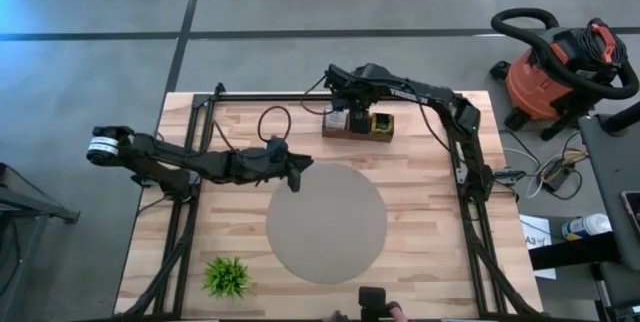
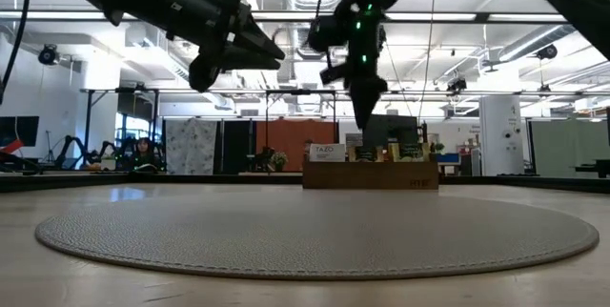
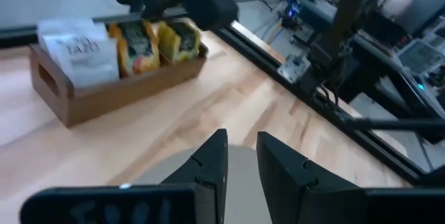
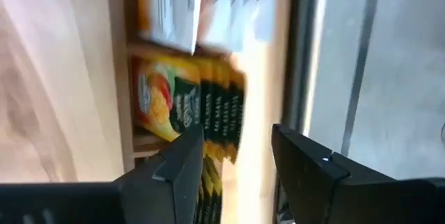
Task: Pick & Place Tea
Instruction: Return to Home Position
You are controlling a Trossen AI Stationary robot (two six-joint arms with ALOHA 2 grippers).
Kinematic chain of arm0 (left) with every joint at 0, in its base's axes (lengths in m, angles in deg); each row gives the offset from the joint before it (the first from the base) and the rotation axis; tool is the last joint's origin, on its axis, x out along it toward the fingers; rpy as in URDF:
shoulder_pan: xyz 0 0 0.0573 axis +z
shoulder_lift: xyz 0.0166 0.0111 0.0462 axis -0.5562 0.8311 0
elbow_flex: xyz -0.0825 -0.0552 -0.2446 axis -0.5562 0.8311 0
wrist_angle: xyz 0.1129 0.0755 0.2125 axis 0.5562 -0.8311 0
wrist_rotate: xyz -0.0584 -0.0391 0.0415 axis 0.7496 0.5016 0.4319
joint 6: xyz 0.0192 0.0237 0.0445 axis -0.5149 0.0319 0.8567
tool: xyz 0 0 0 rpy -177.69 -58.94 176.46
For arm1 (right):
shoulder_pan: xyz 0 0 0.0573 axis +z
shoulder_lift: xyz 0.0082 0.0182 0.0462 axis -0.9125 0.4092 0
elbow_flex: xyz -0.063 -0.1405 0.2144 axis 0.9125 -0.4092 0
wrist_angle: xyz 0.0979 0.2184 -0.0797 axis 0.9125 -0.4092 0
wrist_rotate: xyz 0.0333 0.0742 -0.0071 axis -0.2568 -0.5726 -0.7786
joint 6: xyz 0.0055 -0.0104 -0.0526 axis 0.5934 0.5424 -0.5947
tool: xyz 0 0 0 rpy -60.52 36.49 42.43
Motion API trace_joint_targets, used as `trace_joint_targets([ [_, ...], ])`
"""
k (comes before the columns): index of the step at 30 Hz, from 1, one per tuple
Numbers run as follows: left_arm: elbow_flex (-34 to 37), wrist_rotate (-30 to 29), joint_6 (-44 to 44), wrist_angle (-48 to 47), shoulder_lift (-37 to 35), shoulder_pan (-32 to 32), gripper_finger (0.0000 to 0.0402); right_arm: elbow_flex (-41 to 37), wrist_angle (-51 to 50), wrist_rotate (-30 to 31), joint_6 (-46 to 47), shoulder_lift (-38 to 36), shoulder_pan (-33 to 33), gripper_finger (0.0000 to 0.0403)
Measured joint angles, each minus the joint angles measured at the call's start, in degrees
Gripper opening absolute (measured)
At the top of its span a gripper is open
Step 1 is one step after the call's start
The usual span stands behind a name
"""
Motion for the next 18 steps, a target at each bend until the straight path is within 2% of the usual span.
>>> trace_joint_targets([
  [6,-1.15,1.86,1.34,-0.26,-1.1,4.27,0.0074,-0.01,7.6,-0.71,-0.18,-6.74,-0.17,0.0169],
  [11,-2.83,12.27,3.18,-2.13,-4.17,10.16,0.0074,-0.2,12.8,-4.24,0.86,-13.23,-0.86,0.0169],
  [18,-3.53,18.77,9.67,-6.1,-9.44,23.23,0.0074,-0.28,12.59,-4.52,1.91,-18.75,-4.51,0.0169],
])
